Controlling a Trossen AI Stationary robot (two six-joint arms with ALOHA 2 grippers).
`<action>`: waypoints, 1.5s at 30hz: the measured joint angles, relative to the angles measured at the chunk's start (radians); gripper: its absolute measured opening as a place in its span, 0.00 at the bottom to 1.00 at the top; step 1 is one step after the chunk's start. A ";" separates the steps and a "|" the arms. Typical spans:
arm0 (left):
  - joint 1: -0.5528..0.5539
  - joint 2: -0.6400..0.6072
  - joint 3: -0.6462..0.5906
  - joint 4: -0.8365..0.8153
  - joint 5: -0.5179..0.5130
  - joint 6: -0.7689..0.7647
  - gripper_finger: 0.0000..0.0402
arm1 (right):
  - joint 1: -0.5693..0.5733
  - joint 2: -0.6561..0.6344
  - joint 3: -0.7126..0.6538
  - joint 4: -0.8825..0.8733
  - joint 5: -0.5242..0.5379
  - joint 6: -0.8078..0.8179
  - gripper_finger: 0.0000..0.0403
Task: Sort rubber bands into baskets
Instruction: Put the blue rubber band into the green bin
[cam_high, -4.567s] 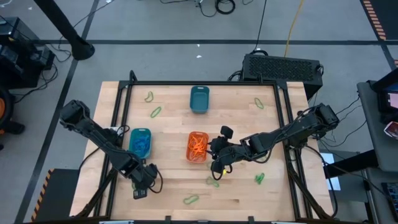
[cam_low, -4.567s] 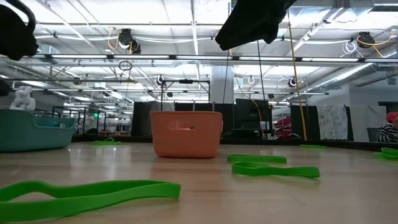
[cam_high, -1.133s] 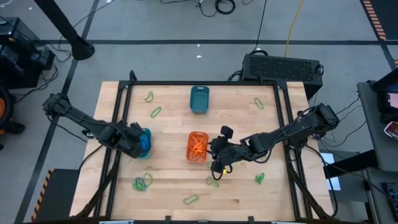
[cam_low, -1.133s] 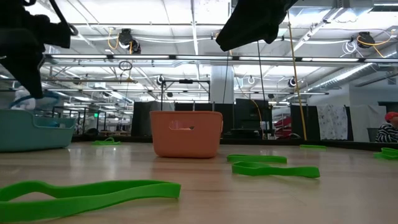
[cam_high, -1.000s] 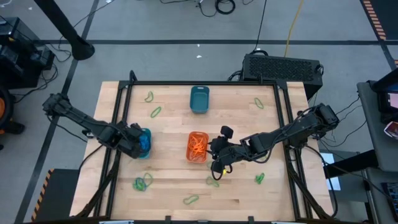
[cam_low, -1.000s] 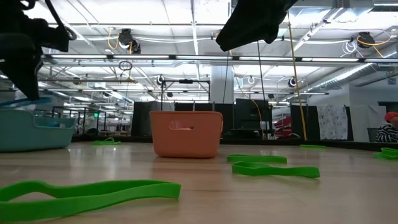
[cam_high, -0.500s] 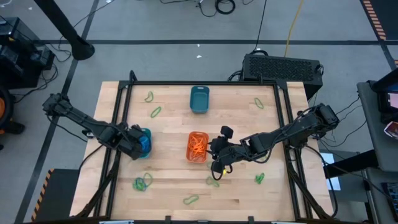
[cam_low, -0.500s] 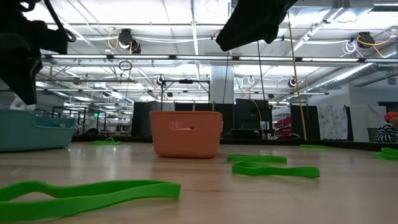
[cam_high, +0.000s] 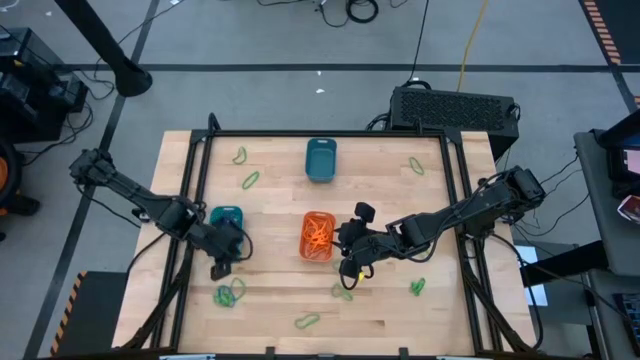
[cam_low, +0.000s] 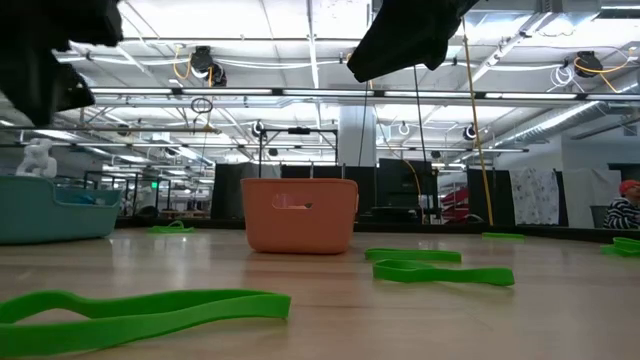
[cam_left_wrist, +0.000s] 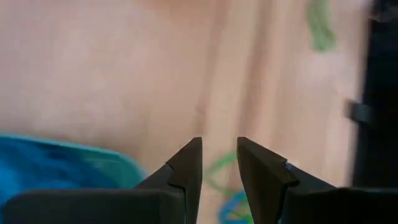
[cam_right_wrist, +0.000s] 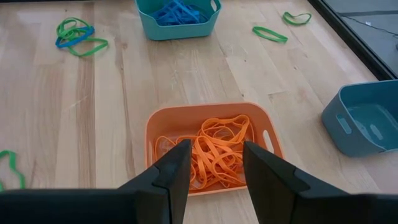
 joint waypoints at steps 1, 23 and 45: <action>-0.016 0.006 0.000 0.015 0.022 -0.001 0.27 | 0.000 0.000 0.000 0.000 0.000 0.000 0.34; -0.282 0.449 0.000 0.077 0.133 -0.025 0.27 | 0.000 0.000 0.000 0.000 0.000 -0.007 0.34; -0.290 0.460 0.000 0.076 0.125 -0.024 0.02 | 0.000 0.000 0.000 0.000 0.000 -0.007 0.34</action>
